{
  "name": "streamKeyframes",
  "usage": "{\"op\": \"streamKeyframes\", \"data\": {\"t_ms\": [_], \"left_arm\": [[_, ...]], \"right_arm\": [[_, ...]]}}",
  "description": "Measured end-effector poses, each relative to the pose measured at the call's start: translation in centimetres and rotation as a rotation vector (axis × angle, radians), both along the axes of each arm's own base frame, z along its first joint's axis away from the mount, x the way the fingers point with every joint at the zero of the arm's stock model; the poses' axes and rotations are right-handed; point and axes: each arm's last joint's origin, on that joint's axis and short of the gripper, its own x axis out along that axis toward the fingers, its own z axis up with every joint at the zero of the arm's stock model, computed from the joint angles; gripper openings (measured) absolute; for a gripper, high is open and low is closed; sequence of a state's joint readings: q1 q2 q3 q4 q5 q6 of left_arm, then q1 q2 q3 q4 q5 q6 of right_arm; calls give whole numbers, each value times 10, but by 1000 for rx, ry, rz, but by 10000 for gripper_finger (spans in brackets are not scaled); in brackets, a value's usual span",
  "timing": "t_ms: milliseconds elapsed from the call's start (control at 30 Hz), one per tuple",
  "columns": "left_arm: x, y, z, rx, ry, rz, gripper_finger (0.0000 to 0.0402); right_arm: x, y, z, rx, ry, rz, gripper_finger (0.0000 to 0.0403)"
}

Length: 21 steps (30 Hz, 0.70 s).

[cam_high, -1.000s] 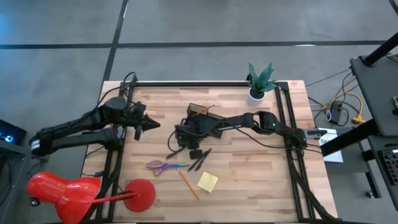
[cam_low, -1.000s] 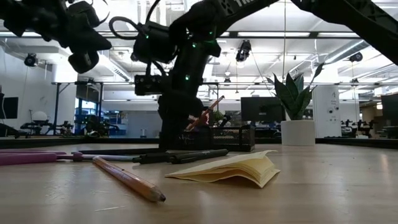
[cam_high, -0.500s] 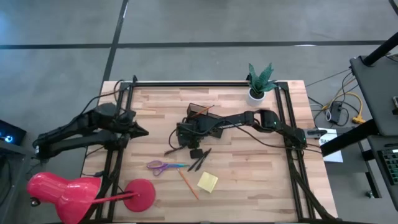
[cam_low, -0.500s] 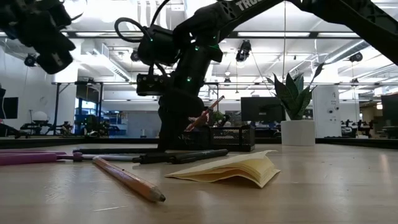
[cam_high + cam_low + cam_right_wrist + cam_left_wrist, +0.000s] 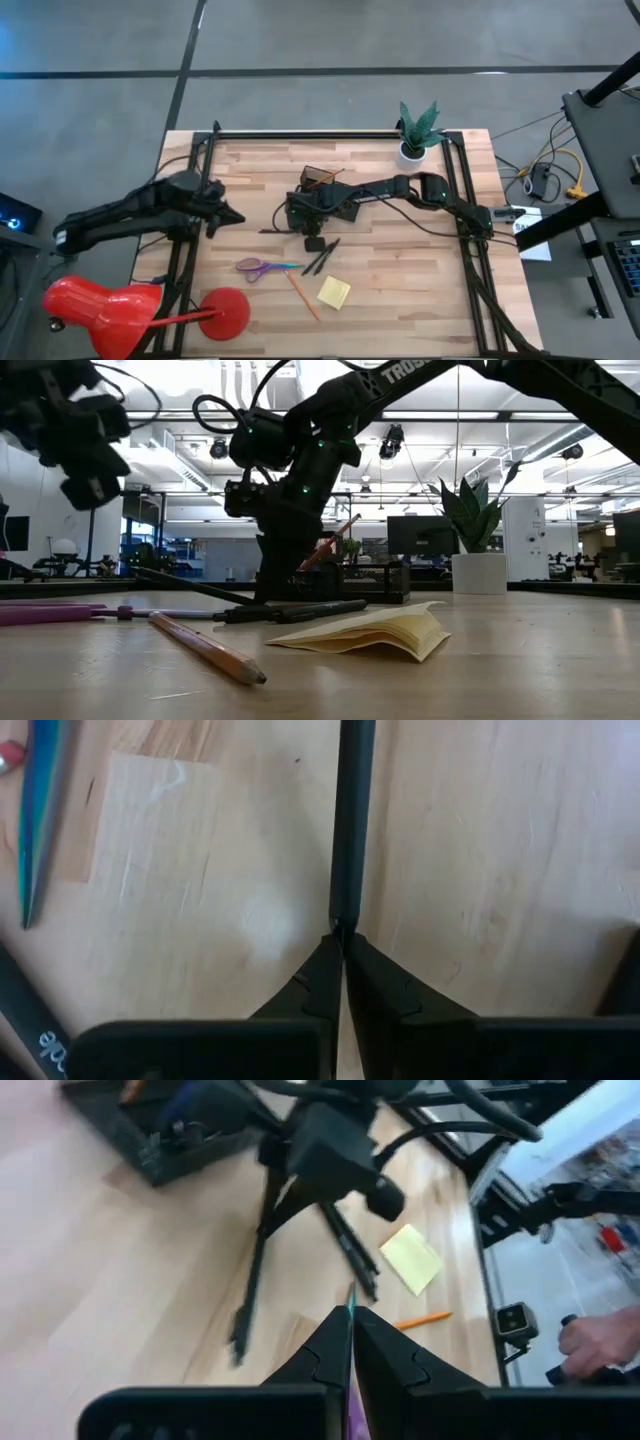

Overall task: Pick and place office supplies into organizer
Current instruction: Put the left pen into the desk organizer

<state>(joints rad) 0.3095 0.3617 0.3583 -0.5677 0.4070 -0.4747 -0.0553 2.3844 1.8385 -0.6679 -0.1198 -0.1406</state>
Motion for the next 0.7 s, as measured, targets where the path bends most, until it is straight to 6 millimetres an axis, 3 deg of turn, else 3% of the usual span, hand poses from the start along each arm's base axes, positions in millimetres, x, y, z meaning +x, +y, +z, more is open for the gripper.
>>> {"op": "streamKeyframes", "data": {"t_ms": [133,333,467,700], "left_arm": [[17,1,-9,21,-2,-32,0],[34,0,-28,34,176,-56,6],[45,-2,-40,60,260,-60,43],[59,-3,-40,178,293,-74,128]], "right_arm": [[0,-2,0,12,0,-26,8],[0,-3,0,12,-2,-28,8],[0,-3,0,8,-5,-27,8],[0,-4,0,5,-6,-25,8]]}}
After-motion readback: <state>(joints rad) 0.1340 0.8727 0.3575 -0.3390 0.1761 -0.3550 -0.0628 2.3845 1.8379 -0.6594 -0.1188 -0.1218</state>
